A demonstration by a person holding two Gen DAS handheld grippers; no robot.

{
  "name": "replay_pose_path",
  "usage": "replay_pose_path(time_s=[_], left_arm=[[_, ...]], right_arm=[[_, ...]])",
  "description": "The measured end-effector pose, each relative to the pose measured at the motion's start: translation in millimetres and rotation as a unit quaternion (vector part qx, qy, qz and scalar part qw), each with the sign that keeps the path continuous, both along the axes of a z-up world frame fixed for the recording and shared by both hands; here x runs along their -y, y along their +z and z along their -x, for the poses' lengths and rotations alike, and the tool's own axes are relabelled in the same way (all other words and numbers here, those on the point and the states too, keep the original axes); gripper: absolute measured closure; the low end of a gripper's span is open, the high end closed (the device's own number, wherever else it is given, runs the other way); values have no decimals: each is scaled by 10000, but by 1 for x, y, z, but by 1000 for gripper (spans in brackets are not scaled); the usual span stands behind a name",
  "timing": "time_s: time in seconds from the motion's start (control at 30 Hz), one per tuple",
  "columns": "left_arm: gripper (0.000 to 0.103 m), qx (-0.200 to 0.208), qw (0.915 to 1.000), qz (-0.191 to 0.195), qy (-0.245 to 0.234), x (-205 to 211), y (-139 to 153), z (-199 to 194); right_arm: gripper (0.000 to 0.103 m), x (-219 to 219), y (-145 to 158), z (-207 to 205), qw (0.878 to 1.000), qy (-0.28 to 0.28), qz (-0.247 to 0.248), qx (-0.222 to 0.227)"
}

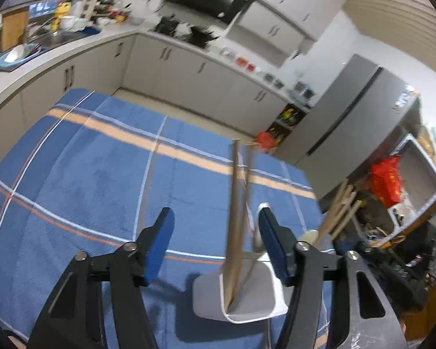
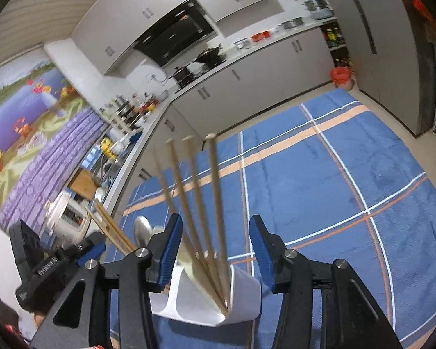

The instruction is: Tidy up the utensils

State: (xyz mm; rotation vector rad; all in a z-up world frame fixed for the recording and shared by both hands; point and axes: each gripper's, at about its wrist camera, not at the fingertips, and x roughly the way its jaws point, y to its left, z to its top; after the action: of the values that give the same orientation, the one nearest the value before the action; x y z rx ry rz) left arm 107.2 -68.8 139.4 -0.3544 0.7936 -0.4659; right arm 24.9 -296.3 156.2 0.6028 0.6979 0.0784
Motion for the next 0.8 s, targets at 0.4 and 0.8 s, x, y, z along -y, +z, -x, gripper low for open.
replay_pose_path(time_s=[0.4, 0.8], left_arm=[[69, 2, 9969, -530, -585, 40, -9, -19], [95, 139, 9909, -356, -1294, 64, 11, 4]], right_arm=[[69, -13, -18, -28, 9994, 307, 17, -181], [93, -19, -3, -14, 9986, 499, -139, 76]])
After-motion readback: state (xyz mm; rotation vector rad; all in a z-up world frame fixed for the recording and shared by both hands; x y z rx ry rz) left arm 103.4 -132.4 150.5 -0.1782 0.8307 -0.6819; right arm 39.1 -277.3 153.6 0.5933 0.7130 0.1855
